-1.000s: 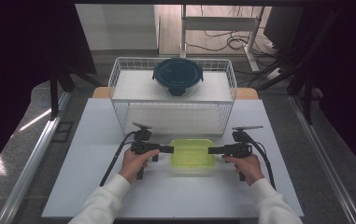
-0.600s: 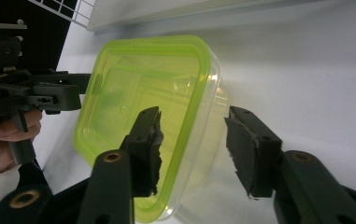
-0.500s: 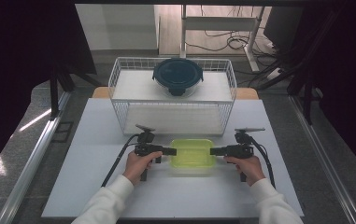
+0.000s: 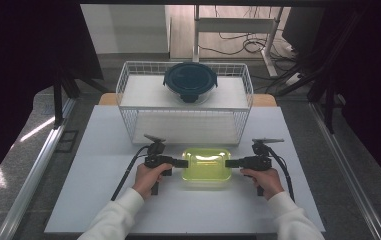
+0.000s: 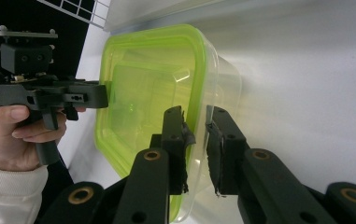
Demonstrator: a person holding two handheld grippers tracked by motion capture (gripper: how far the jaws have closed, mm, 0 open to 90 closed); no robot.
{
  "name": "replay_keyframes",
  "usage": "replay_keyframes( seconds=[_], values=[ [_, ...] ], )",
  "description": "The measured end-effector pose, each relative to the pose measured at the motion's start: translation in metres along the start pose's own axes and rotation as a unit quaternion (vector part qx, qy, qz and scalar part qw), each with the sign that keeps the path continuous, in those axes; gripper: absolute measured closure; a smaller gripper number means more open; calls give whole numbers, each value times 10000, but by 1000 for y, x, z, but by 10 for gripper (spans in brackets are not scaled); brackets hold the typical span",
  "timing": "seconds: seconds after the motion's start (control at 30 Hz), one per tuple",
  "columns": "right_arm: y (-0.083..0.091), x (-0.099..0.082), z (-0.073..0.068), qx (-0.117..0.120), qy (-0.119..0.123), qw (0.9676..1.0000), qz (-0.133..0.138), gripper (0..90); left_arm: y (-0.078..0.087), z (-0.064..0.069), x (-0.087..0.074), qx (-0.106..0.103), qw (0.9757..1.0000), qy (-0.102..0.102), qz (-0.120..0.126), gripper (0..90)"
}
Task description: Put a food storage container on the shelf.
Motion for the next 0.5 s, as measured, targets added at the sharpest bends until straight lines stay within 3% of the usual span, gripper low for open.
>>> replay_keyframes(
  seconds=[0.5],
  values=[
    [8, 1, -13, -41, 249, 9996, 144, 777, 11, 11, 0, 5, 9998, -141, 138, 788]
  ],
)
Point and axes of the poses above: each handheld gripper's, and its own axes: y roughly backward along the jaws, x roughly out of its top, z roughly to its right, the point moved 4 cm from there along -y, roughly forward along the jaws, and after that the axes turned 5 degrees about -z, right-handed, at the moved point
